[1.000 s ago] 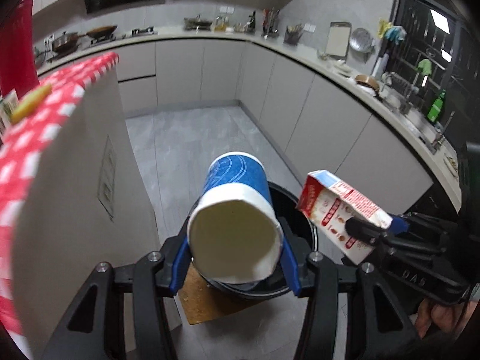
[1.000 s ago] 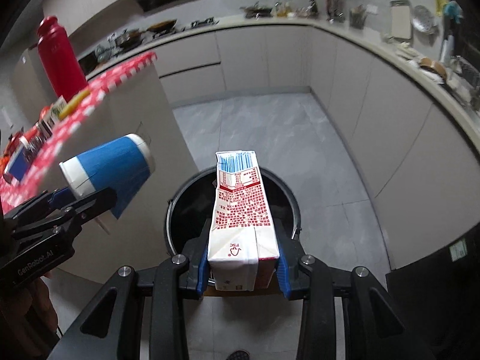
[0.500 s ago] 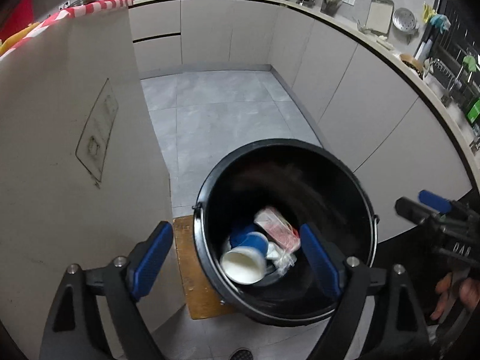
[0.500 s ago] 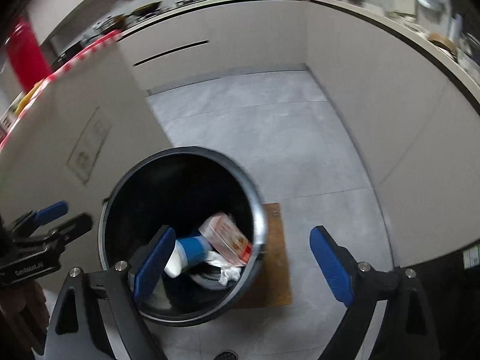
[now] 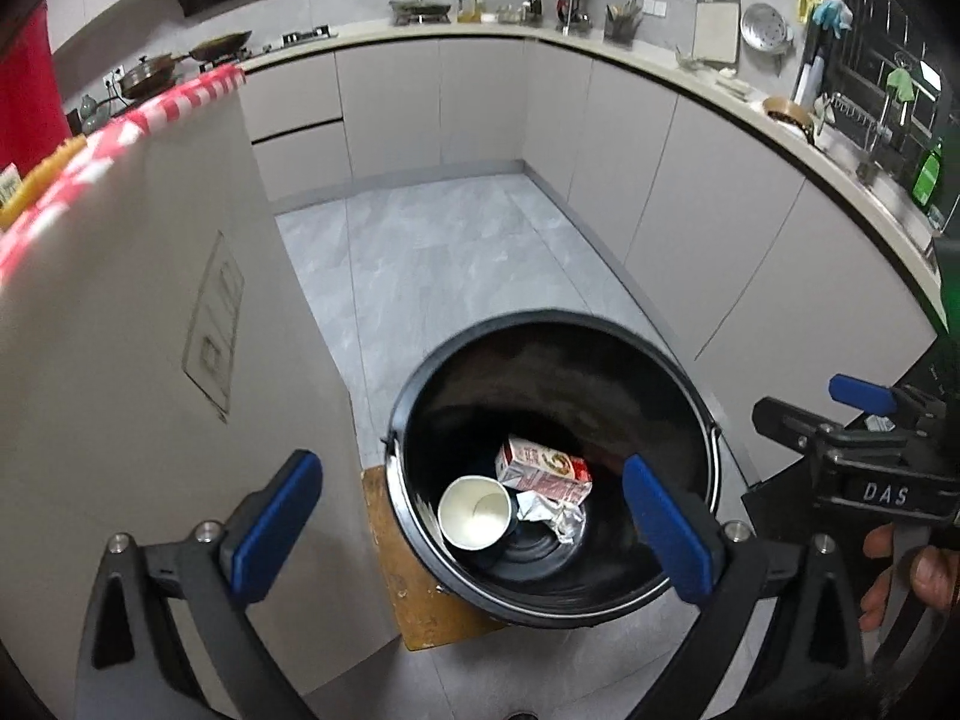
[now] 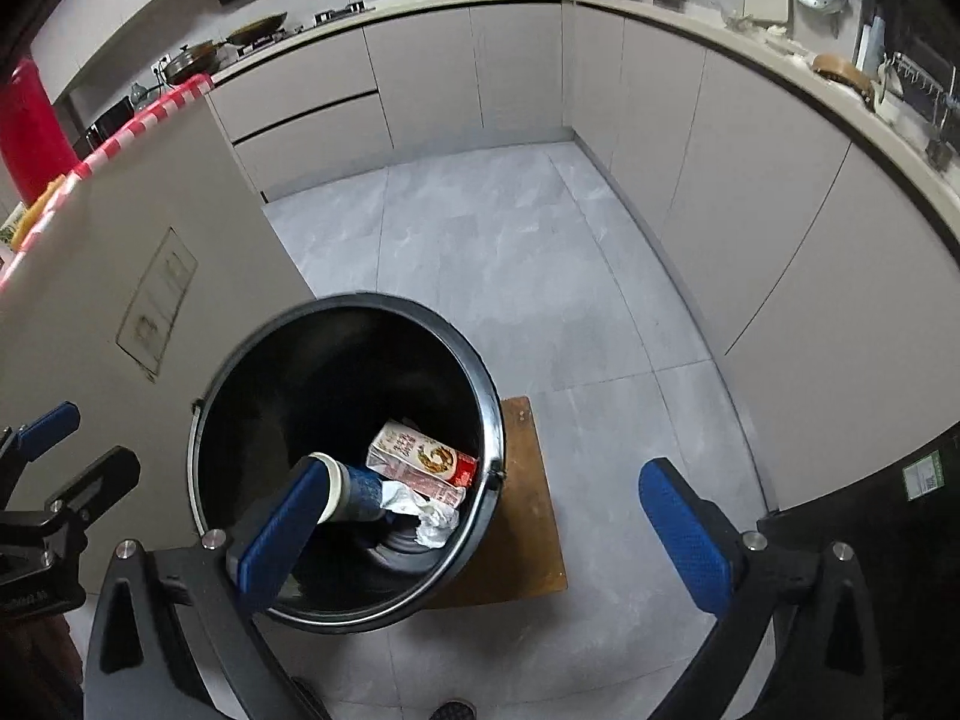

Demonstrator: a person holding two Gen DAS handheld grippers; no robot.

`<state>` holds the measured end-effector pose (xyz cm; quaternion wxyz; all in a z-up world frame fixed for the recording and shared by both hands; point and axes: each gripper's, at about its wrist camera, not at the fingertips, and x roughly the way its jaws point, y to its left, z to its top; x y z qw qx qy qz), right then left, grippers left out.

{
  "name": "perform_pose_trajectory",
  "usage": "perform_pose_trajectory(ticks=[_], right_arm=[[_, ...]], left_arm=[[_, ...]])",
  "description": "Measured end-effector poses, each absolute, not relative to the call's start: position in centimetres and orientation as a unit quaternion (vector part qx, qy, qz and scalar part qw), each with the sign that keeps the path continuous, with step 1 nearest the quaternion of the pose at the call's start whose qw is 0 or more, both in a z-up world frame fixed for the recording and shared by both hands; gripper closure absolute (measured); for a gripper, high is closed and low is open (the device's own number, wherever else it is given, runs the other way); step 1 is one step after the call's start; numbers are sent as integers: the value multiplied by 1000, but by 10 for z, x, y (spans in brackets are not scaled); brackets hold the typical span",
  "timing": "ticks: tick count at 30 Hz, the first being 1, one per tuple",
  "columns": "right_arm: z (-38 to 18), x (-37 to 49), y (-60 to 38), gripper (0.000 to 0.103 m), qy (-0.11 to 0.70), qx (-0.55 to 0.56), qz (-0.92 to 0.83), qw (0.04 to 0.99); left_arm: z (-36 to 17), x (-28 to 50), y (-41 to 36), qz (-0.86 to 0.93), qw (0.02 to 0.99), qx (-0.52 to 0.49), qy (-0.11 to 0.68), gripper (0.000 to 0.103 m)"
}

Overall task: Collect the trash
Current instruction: 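Move both tools back to the table items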

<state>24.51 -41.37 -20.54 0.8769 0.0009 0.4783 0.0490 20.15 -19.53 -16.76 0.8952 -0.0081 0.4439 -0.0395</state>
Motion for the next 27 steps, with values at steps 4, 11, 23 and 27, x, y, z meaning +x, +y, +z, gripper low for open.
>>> perform_pose_trajectory(ticks=[4,11,23,27], right_arm=[[-183,237,-398,0,464,-3,47,884],[-138,218,-377,0,436,-9,42,899],[-55,178,-308,0,373,-13,57,926],[-38,167,-275,0,359,-18,79,930]], left_arm=[[-151,201,-188,-44,901,-15,432,2],[-122,194,-172,-54,912,-18,405,2],[-64,168,-104,-45,927,-27,371,2],[-49,154,-70,-31,932,-31,360,2]])
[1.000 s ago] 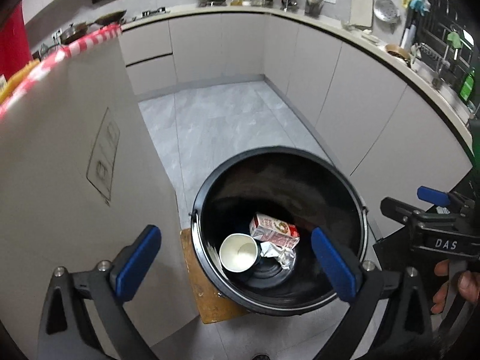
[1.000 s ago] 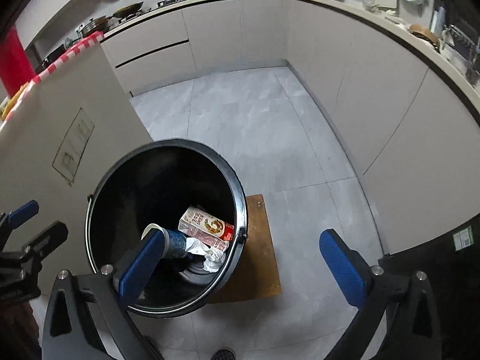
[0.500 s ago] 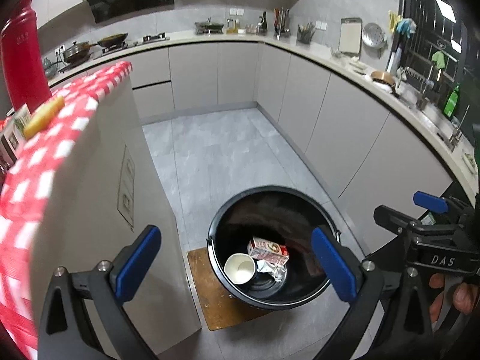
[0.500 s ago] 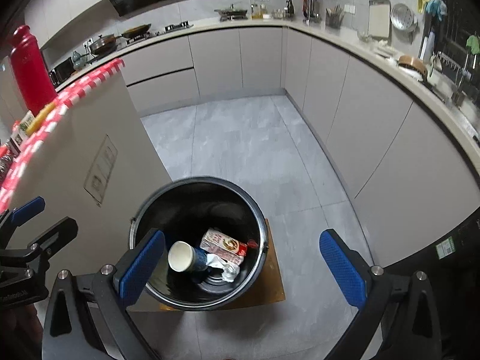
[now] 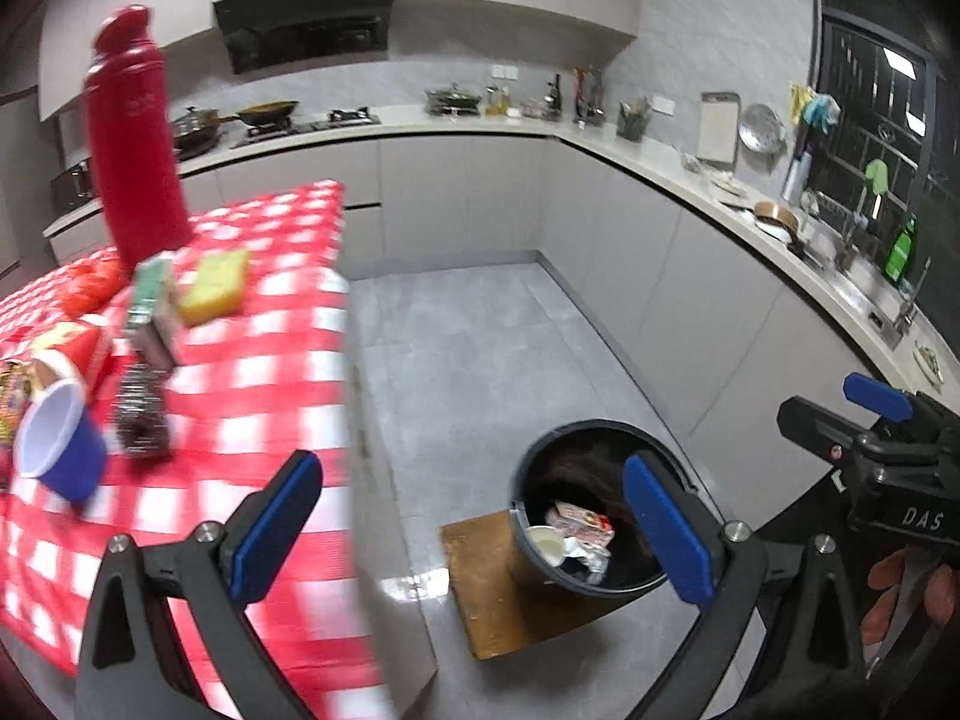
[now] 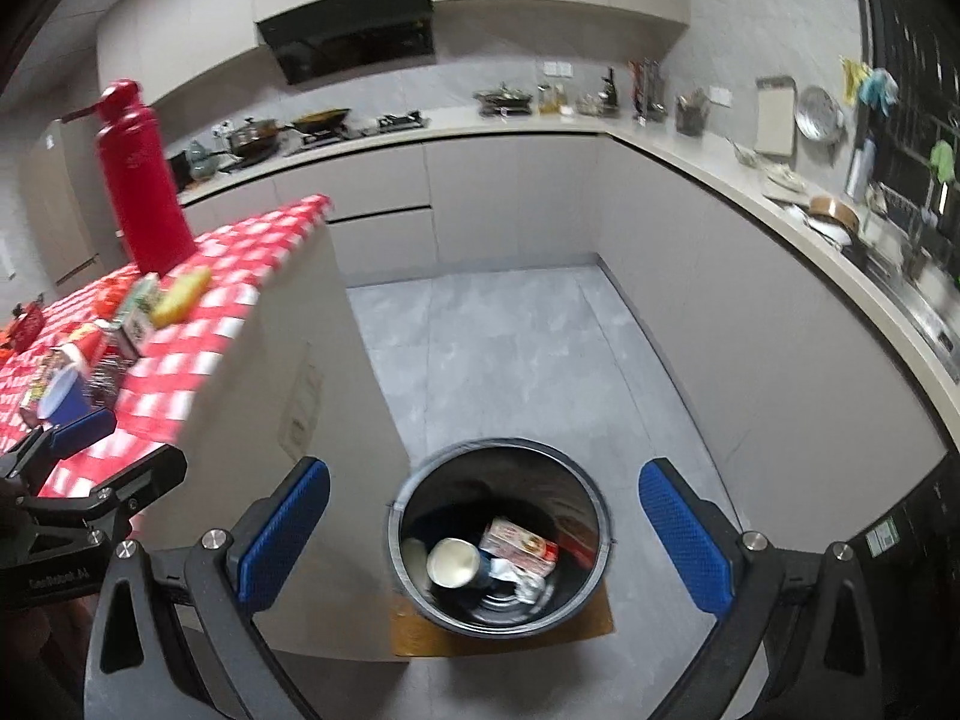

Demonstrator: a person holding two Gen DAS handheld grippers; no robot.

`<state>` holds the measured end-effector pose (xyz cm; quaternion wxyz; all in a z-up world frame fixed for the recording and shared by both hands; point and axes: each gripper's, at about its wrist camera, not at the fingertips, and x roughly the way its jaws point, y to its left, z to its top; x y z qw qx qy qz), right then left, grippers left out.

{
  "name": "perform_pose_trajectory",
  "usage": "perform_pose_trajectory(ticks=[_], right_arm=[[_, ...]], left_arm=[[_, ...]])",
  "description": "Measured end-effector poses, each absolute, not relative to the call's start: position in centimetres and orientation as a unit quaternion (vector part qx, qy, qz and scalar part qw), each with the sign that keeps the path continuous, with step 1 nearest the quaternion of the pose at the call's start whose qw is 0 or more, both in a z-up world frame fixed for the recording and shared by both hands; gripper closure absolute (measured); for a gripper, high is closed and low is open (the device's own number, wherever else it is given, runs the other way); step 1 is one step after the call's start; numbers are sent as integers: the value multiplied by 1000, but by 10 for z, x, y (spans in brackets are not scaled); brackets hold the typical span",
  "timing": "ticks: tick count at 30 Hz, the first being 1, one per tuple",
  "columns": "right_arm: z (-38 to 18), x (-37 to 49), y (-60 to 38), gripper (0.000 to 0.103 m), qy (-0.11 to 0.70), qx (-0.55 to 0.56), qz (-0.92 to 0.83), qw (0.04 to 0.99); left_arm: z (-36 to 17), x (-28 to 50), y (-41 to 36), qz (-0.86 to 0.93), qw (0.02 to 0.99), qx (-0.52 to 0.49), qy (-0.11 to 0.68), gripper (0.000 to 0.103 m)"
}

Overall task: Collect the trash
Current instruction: 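Move both tools back to the table items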

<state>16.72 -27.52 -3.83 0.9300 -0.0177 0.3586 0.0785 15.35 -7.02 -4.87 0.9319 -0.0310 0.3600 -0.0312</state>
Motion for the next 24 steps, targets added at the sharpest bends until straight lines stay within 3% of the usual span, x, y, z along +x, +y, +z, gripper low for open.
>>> perform_pose_trajectory(ticks=[24], right_arm=[[-24,127,-32,0,347,-68,180,918]], left_arm=[[-35,65,167,83,945,-76,307,3]])
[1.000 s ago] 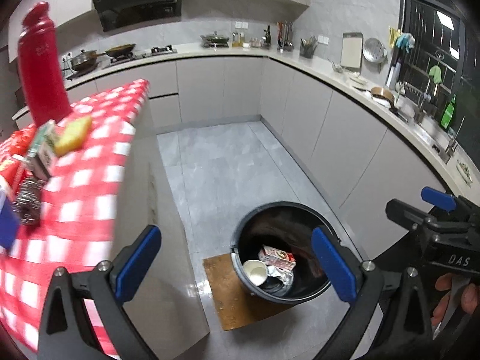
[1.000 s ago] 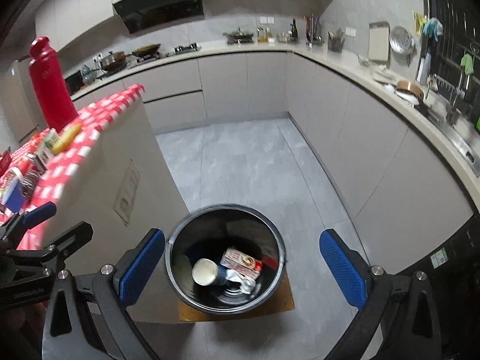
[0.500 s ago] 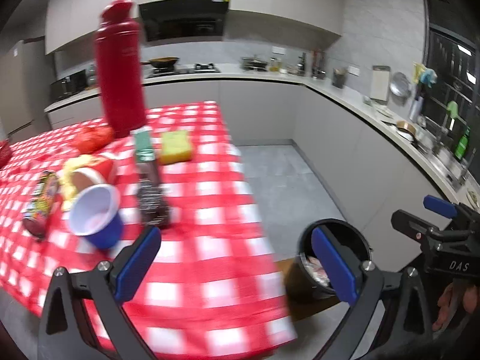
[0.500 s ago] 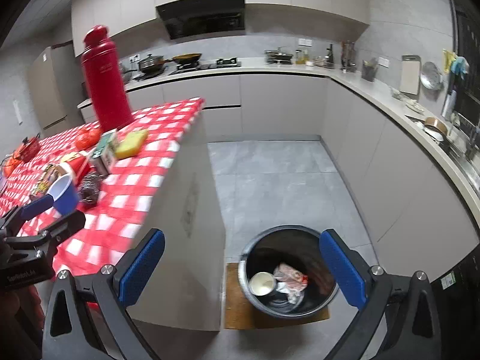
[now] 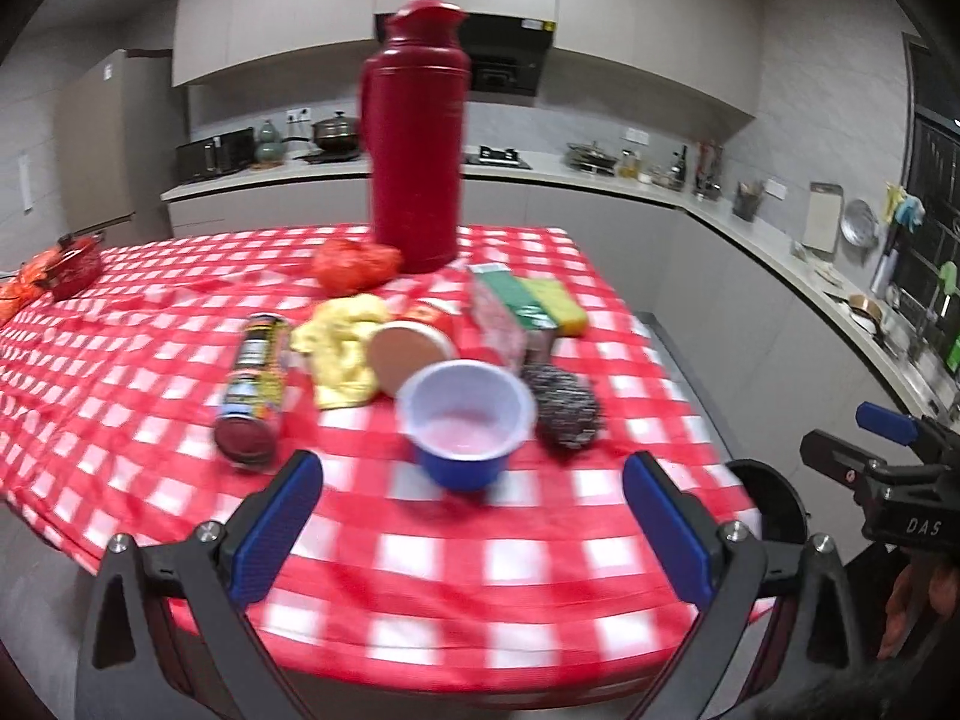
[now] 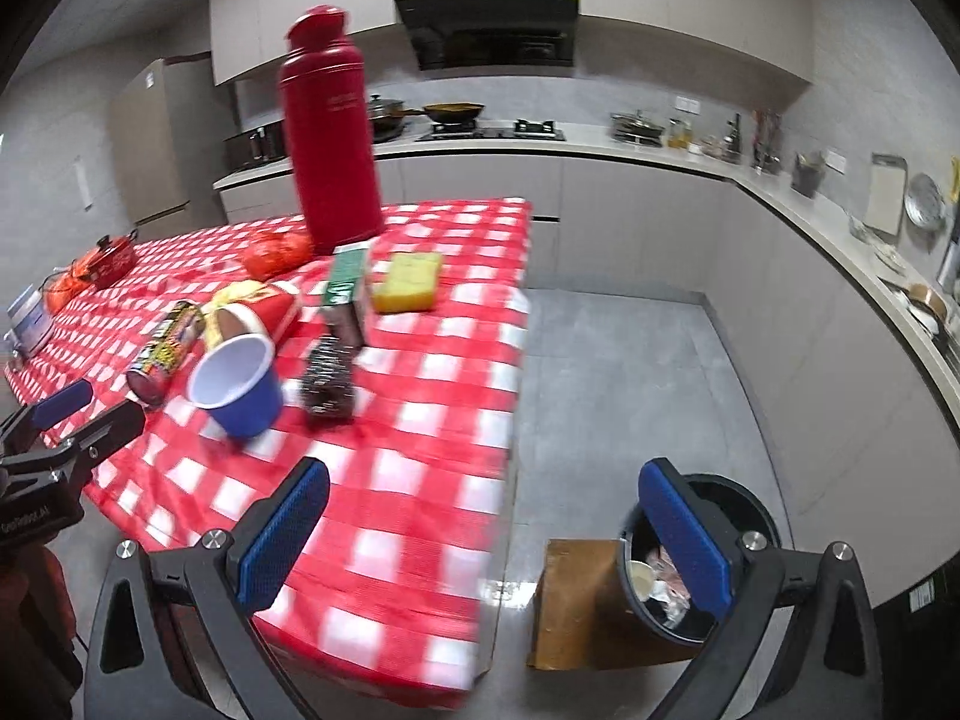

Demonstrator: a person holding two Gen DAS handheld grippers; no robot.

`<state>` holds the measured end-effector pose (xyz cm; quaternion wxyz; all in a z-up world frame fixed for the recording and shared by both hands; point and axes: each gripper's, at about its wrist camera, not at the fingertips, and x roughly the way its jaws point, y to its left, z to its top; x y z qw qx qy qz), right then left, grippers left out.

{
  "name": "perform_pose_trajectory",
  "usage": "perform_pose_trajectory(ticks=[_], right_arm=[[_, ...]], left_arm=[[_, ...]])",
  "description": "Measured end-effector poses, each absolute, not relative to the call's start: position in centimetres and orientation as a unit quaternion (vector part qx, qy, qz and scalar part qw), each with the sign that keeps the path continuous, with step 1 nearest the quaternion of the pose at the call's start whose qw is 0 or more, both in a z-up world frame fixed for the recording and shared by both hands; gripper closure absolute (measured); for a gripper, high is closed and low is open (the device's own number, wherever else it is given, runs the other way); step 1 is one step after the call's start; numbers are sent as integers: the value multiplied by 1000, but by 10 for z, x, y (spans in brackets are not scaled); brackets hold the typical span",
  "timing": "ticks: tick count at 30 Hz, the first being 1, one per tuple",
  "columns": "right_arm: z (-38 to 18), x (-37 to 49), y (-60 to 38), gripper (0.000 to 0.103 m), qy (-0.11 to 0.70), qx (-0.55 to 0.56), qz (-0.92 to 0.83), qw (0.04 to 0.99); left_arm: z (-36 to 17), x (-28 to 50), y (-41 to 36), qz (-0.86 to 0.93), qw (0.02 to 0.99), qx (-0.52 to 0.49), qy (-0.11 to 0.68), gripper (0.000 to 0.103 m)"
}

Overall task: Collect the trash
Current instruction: 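Move both tools back to the table items, then grasp the black spray can with the left tool while the right tool grasps the blue cup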

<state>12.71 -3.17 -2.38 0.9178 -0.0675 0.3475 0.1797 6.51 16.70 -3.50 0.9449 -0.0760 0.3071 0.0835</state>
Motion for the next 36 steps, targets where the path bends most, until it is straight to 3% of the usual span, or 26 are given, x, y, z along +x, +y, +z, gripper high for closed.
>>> perform_pose_trajectory(ticks=[7,18,31,36], right_arm=[[-27,127,19,2,341,-68,199,916],[-53,147,68,31,375,-73,219,898],[-74,173,93,40,395,-71,240,884],[-74,175,115,54,390,-64,272,877]], left_arm=[[-48,57,222,107,939,-87,314,6],[-76,60,276,126,929,-112,330,16],[-93,91,297,130,923,-114,344,18],[-98,101,303,131,922,-119,345,19]])
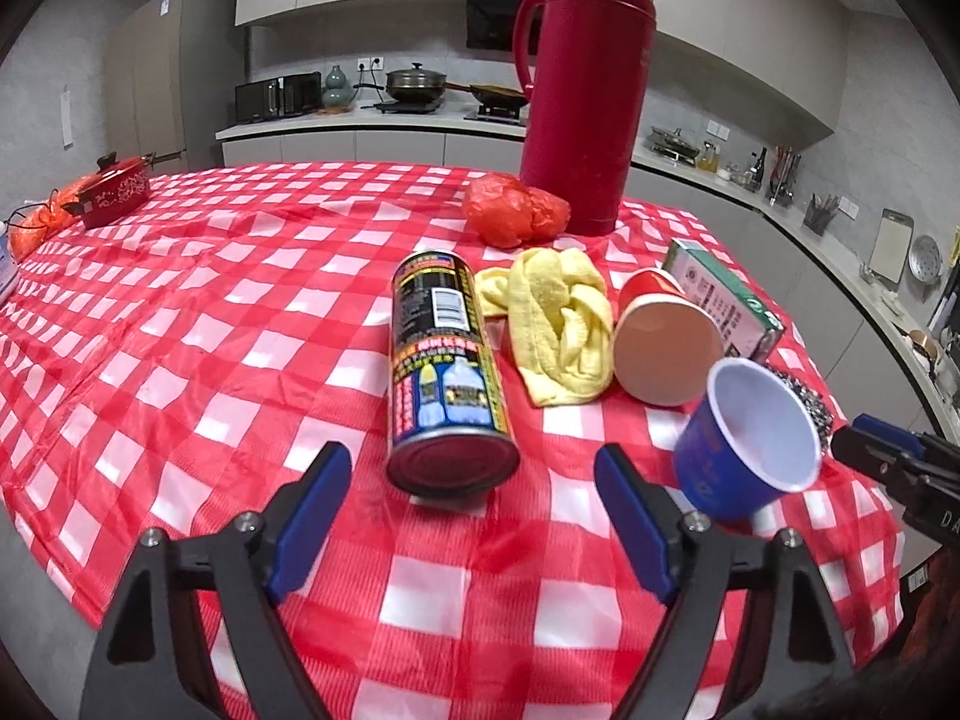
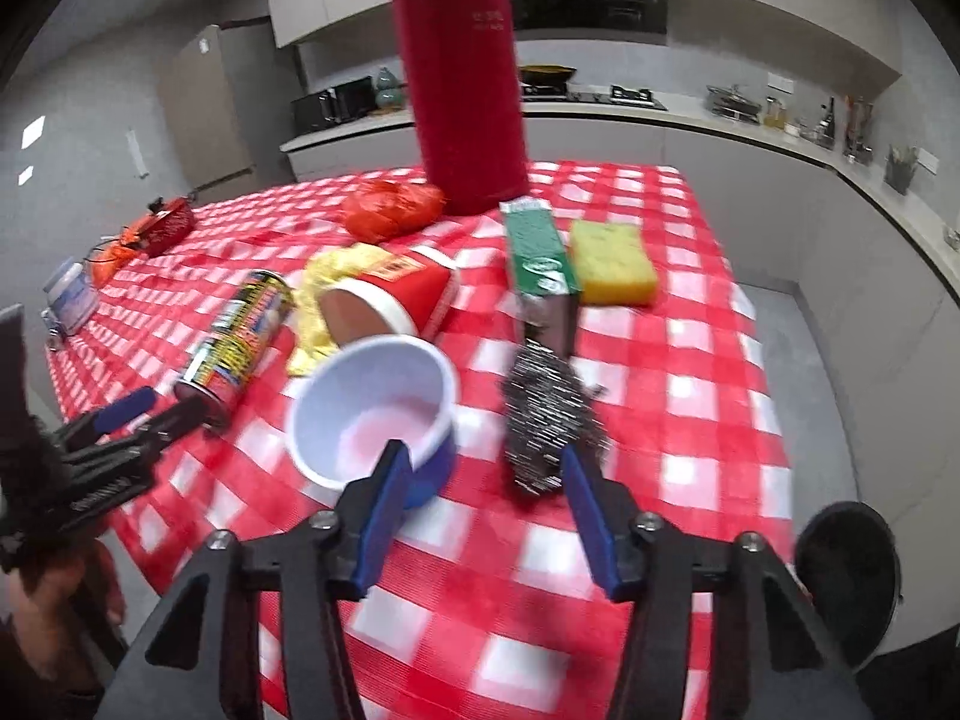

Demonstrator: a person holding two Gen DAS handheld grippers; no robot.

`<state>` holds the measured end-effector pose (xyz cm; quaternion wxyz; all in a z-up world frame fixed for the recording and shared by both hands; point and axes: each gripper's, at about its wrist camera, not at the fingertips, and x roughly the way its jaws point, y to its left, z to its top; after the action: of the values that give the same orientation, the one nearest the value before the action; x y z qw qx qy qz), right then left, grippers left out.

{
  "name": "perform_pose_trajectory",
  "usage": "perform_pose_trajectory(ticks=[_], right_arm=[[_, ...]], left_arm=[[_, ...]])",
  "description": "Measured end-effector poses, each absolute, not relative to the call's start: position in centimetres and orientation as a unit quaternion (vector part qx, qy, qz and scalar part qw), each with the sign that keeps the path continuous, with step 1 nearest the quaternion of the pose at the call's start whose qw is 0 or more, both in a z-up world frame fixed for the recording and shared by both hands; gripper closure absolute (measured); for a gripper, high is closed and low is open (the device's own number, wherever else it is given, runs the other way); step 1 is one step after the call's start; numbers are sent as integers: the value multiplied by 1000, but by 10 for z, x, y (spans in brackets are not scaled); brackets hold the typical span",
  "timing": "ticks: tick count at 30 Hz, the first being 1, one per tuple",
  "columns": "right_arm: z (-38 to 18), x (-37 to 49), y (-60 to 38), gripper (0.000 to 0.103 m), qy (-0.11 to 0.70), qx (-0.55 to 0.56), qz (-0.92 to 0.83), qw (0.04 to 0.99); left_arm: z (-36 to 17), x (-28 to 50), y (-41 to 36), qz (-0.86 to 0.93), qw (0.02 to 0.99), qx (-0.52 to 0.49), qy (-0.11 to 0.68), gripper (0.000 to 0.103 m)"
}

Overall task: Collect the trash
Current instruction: 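Grasp the black spray can with the left tool while the right tool grasps the blue cup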

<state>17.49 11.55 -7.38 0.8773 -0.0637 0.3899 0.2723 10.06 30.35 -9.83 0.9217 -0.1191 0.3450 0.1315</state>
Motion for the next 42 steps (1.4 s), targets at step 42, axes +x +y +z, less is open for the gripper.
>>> perform_pose_trajectory(ticks=[42], right_arm=[[-81,206,141,94,415,-54,266,869]], left_arm=[[-89,121,298,87,929,-101,346,49]])
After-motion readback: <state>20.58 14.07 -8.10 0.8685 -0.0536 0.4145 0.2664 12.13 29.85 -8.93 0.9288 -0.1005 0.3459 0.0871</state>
